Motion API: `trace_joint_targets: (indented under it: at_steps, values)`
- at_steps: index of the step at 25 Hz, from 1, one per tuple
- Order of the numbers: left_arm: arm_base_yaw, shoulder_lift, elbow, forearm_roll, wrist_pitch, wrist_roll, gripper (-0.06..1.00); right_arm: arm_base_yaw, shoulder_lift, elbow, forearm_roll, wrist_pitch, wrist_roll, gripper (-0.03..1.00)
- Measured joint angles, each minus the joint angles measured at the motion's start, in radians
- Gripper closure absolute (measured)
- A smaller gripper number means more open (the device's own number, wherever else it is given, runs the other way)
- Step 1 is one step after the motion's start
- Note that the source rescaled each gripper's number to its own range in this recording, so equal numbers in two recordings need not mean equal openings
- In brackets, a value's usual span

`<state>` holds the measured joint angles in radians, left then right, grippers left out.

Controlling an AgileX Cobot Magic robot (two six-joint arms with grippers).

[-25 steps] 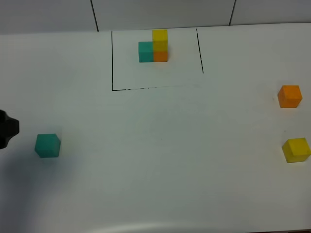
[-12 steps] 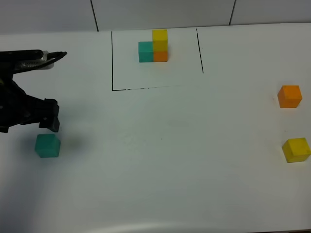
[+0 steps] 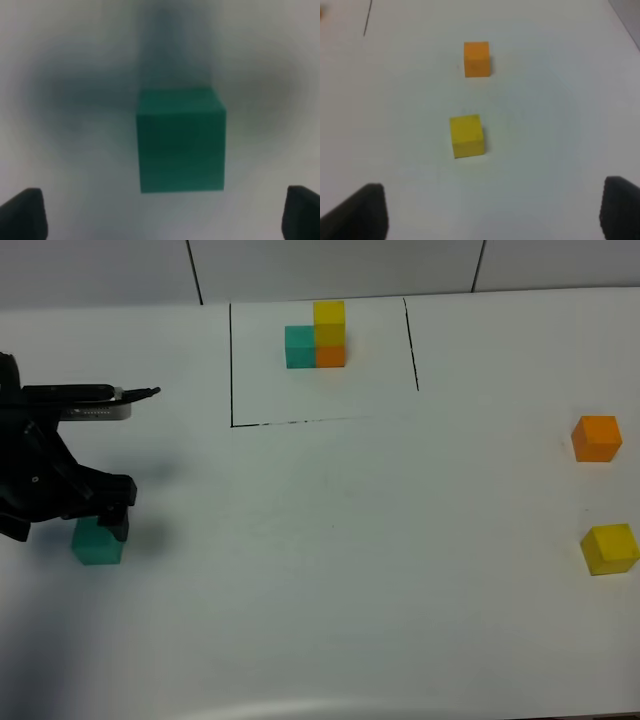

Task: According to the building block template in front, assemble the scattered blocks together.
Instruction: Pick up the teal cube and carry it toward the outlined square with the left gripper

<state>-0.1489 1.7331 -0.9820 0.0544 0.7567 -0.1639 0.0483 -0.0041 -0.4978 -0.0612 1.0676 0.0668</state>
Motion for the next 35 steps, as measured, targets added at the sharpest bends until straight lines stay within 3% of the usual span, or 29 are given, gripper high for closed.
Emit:
trace_joint_targets:
  at_steps: [14, 16, 18, 21, 23, 24, 30, 35]
  values:
    - [0.000, 0.130, 0.004, -0.004, -0.100, -0.021, -0.02, 0.000, 0.000, 0.000, 0.000, 0.000, 0.000, 0.24]
    - [0.000, 0.132, 0.005, -0.004, -0.099, -0.021, 0.06, 0.000, 0.000, 0.000, 0.000, 0.000, 0.000, 0.24]
    - [0.000, 0.132, 0.005, -0.004, -0.099, -0.021, 0.20, 0.000, 0.000, 0.000, 0.000, 0.000, 0.000, 0.24]
    - [0.000, 0.132, 0.005, -0.004, -0.099, -0.021, 0.55, 0.000, 0.000, 0.000, 0.000, 0.000, 0.000, 0.24]
    - [0.000, 0.132, 0.005, -0.004, -0.099, -0.021, 0.87, 0.000, 0.000, 0.000, 0.000, 0.000, 0.000, 0.24]
    - [0.000, 0.132, 0.005, -0.004, -0.099, -0.021, 0.94, 0.000, 0.000, 0.000, 0.000, 0.000, 0.000, 0.24]
    - [0.000, 0.132, -0.002, -0.004, -0.069, 0.020, 0.94, 0.000, 0.000, 0.000, 0.000, 0.000, 0.000, 0.24]
    - [-0.023, 0.132, -0.052, -0.004, 0.023, 0.223, 0.94, 0.000, 0.000, 0.000, 0.000, 0.000, 0.000, 0.24]
